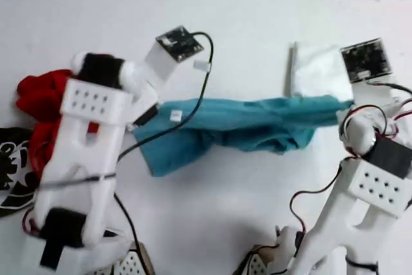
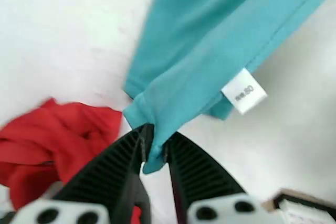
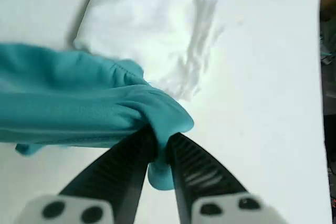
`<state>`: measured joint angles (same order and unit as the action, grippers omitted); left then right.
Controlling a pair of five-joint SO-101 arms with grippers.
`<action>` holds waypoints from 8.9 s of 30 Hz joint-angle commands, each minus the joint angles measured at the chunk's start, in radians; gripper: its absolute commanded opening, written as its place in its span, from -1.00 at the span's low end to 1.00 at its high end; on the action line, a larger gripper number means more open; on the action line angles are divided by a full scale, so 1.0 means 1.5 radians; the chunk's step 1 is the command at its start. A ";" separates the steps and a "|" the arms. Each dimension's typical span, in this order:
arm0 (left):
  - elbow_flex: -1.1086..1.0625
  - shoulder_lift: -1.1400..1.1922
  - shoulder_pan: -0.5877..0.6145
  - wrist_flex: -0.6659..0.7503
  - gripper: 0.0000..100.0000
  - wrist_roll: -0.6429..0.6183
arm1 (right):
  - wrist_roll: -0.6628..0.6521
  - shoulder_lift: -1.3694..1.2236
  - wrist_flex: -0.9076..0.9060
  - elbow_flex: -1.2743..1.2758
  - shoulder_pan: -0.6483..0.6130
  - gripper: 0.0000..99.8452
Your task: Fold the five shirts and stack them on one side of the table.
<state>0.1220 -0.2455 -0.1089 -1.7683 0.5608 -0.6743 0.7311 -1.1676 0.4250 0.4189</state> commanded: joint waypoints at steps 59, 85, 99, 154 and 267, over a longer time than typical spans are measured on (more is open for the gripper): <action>0.288 -0.438 0.106 0.009 -0.95 -0.053 | 0.179 0.119 -0.249 -0.693 -0.007 -0.96; 0.060 0.001 0.106 0.267 -0.95 -0.087 | 0.210 -0.406 -0.043 -0.443 -0.139 -0.96; 0.060 0.187 0.110 0.123 -0.95 -0.034 | 0.167 -0.553 -0.235 -0.442 -0.139 -0.96; -0.317 0.275 0.151 0.320 -0.95 0.052 | 0.006 -0.146 -0.369 0.003 -0.185 -0.96; 0.479 0.808 0.139 0.145 -0.95 -0.133 | 0.228 -0.769 0.057 -0.261 -0.269 -0.96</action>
<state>0.8355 0.9651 0.0322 -1.5827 0.3644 -0.3399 -0.3613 -1.0925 0.1135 -0.0476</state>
